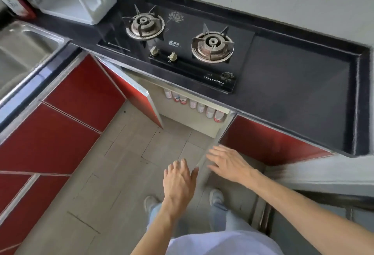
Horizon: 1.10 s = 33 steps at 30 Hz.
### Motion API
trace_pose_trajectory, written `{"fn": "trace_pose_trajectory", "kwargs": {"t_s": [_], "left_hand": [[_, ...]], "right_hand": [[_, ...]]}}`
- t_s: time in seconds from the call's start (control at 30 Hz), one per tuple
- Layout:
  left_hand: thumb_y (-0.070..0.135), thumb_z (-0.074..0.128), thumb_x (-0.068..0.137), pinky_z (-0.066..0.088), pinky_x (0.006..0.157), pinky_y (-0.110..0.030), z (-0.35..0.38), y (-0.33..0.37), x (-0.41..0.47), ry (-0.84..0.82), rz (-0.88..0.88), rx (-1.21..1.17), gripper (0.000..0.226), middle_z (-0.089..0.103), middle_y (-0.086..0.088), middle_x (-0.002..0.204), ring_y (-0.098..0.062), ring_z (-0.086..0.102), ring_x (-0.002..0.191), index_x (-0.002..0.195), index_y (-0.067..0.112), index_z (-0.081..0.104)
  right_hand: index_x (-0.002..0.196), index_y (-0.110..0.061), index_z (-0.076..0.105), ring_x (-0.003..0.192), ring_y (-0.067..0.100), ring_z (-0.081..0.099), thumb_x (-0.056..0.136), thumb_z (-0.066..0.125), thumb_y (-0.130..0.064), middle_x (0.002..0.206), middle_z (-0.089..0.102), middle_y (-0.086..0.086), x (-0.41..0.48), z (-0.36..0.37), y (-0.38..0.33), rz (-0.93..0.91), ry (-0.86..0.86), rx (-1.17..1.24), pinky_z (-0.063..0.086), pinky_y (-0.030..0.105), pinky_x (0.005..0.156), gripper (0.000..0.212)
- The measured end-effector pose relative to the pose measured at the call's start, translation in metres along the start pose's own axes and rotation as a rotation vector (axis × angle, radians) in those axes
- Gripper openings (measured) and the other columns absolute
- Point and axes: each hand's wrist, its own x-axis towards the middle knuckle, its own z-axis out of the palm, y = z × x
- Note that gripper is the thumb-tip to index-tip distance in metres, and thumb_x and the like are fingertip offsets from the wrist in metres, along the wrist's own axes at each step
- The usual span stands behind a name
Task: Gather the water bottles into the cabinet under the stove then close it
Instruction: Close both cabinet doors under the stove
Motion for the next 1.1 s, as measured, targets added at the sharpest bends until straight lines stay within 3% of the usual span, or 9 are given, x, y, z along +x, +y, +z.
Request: {"fn": "trace_pose_trajectory", "kwargs": {"t_s": [0.17, 0.27, 0.37, 0.47, 0.57, 0.67, 0.8, 0.93, 1.1], "left_hand": [[0.064, 0.039, 0.111, 0.051, 0.099, -0.044, 0.043, 0.030, -0.022, 0.023, -0.103, -0.034, 0.052, 0.068, -0.005, 0.120, -0.033, 0.065, 0.113, 0.124, 0.018, 0.060], [0.068, 0.025, 0.107, 0.048, 0.111, -0.047, 0.073, 0.046, -0.029, -0.001, -0.180, -0.113, 0.074, 0.064, -0.007, 0.143, -0.033, 0.060, 0.131, 0.149, 0.014, 0.055], [0.073, 0.007, 0.100, 0.035, 0.128, -0.055, 0.092, 0.065, -0.036, -0.053, -0.256, -0.185, 0.098, 0.043, -0.012, 0.172, -0.038, 0.039, 0.159, 0.170, 0.012, 0.037], [0.075, 0.003, 0.098, 0.026, 0.133, -0.058, 0.114, 0.075, -0.041, -0.103, -0.301, -0.191, 0.101, 0.027, -0.010, 0.182, -0.038, 0.025, 0.168, 0.175, 0.014, 0.027], [0.073, 0.021, 0.105, 0.035, 0.128, -0.062, 0.130, 0.078, -0.042, -0.058, -0.343, -0.176, 0.092, 0.035, -0.012, 0.178, -0.041, 0.035, 0.164, 0.171, 0.011, 0.038], [0.074, 0.020, 0.106, 0.024, 0.133, -0.062, 0.142, 0.078, -0.040, -0.085, -0.338, -0.171, 0.092, 0.017, -0.010, 0.184, -0.037, 0.018, 0.170, 0.176, 0.015, 0.024], [0.078, 0.016, 0.105, 0.024, 0.132, -0.067, 0.143, 0.072, -0.033, -0.102, -0.388, -0.218, 0.095, 0.015, -0.006, 0.184, -0.034, 0.015, 0.171, 0.176, 0.017, 0.024], [0.077, 0.000, 0.099, 0.004, 0.137, -0.062, 0.130, 0.056, -0.016, -0.101, -0.407, -0.212, 0.097, -0.003, 0.002, 0.186, -0.027, -0.006, 0.173, 0.178, 0.021, -0.001], [0.075, 0.010, 0.106, 0.003, 0.138, -0.060, 0.108, 0.028, 0.009, -0.086, -0.398, -0.208, 0.089, -0.001, 0.003, 0.186, -0.029, -0.003, 0.173, 0.178, 0.025, -0.005]], "right_hand": [[0.150, -0.016, 0.063, 0.154, 0.027, 0.046, 0.103, 0.059, -0.060, 0.161, 0.055, 0.011, -0.012, 0.020, 0.027, -0.019, -0.067, 0.012, 0.035, 0.043, 0.129, 0.064], [0.162, -0.020, 0.049, 0.166, 0.026, 0.022, 0.103, 0.057, -0.062, 0.174, 0.034, 0.012, -0.012, 0.033, 0.040, -0.079, -0.090, 0.015, 0.039, 0.045, 0.127, 0.073], [0.171, -0.026, 0.027, 0.168, 0.030, 0.003, 0.100, 0.063, -0.061, 0.180, 0.009, 0.015, -0.011, 0.042, 0.053, -0.144, -0.105, -0.071, 0.019, 0.046, 0.135, 0.086], [0.174, -0.030, 0.010, 0.168, 0.032, -0.008, 0.098, 0.067, -0.059, 0.181, -0.004, 0.015, -0.010, 0.051, 0.061, -0.179, -0.122, -0.111, 0.012, 0.049, 0.136, 0.099], [0.174, -0.031, -0.002, 0.167, 0.033, -0.012, 0.097, 0.069, -0.058, 0.180, -0.012, 0.015, -0.007, 0.059, 0.066, -0.200, -0.156, -0.135, 0.012, 0.050, 0.136, 0.108], [0.174, -0.030, -0.002, 0.166, 0.034, -0.015, 0.098, 0.068, -0.057, 0.179, -0.018, 0.016, -0.004, 0.064, 0.067, -0.196, -0.170, -0.147, 0.012, 0.051, 0.136, 0.107], [0.174, -0.033, 0.002, 0.167, 0.033, -0.013, 0.094, 0.075, -0.053, 0.179, -0.017, 0.014, 0.003, 0.066, 0.066, -0.192, -0.152, -0.138, 0.014, 0.053, 0.135, 0.110], [0.172, -0.035, -0.008, 0.166, 0.038, -0.014, 0.091, 0.079, -0.051, 0.180, -0.015, 0.014, 0.017, 0.068, 0.056, -0.150, -0.161, -0.139, 0.014, 0.058, 0.134, 0.120], [0.173, -0.034, -0.006, 0.166, 0.041, -0.011, 0.088, 0.084, -0.050, 0.181, -0.007, 0.015, 0.039, 0.064, 0.035, -0.050, -0.158, -0.109, 0.013, 0.060, 0.133, 0.125]]}}
